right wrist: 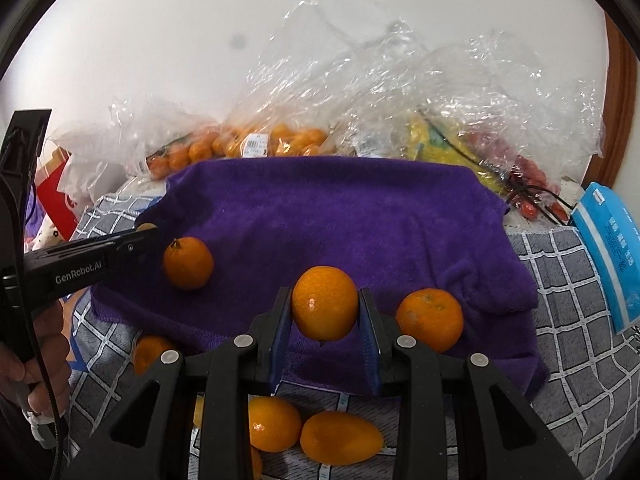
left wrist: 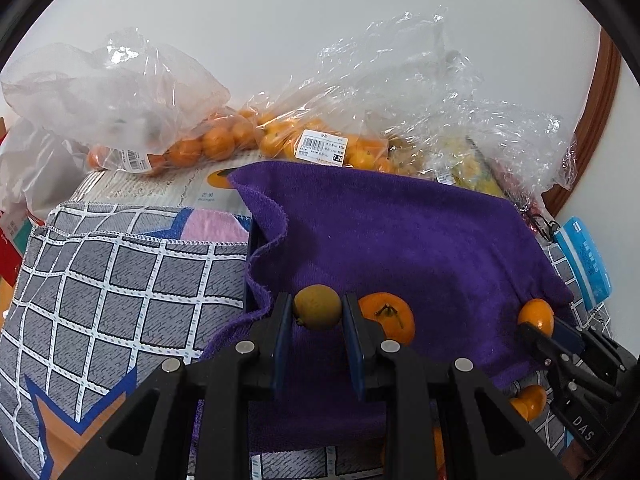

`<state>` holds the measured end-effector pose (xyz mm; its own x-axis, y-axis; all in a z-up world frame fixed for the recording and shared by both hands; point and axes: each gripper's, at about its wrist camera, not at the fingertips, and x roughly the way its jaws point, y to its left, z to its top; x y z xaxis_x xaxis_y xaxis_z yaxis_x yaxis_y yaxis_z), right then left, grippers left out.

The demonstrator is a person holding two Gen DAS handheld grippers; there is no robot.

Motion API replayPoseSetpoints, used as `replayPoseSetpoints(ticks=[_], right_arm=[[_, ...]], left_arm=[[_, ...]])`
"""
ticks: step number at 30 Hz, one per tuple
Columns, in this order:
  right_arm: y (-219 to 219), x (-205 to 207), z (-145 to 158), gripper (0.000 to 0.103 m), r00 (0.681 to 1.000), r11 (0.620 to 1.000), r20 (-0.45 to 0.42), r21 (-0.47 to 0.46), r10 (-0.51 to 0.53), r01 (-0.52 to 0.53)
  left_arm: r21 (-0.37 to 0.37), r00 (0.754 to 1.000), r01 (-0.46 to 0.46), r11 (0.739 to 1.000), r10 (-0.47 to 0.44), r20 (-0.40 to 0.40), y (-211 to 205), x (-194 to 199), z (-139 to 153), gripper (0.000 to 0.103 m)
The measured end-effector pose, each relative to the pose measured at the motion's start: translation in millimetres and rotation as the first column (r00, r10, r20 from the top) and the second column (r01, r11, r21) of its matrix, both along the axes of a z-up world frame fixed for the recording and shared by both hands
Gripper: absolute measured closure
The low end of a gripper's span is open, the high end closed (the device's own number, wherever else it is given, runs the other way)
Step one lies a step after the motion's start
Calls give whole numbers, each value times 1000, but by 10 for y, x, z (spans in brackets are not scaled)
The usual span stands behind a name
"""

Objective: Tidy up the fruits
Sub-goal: 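Carry the orange and the yellow-green fruit over the purple towel and lower them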

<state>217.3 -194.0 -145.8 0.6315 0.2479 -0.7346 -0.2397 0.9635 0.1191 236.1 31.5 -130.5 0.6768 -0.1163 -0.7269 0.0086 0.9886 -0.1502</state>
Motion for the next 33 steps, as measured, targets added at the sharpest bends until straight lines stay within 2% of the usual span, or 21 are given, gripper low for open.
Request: replayPoseSetpoints(ticks=[16,33], right_arm=[[57,31,-97,71,999,999,-39,-30,16,-17],[-13,-9,-5,69,1000,1000,-10,-13,7,-7]], left_arm=[[1,1000,11,1000,-11,-13,-28,9,-30,79],[8,1000,24,1000,-24,-5,-55,-16,-23,79]])
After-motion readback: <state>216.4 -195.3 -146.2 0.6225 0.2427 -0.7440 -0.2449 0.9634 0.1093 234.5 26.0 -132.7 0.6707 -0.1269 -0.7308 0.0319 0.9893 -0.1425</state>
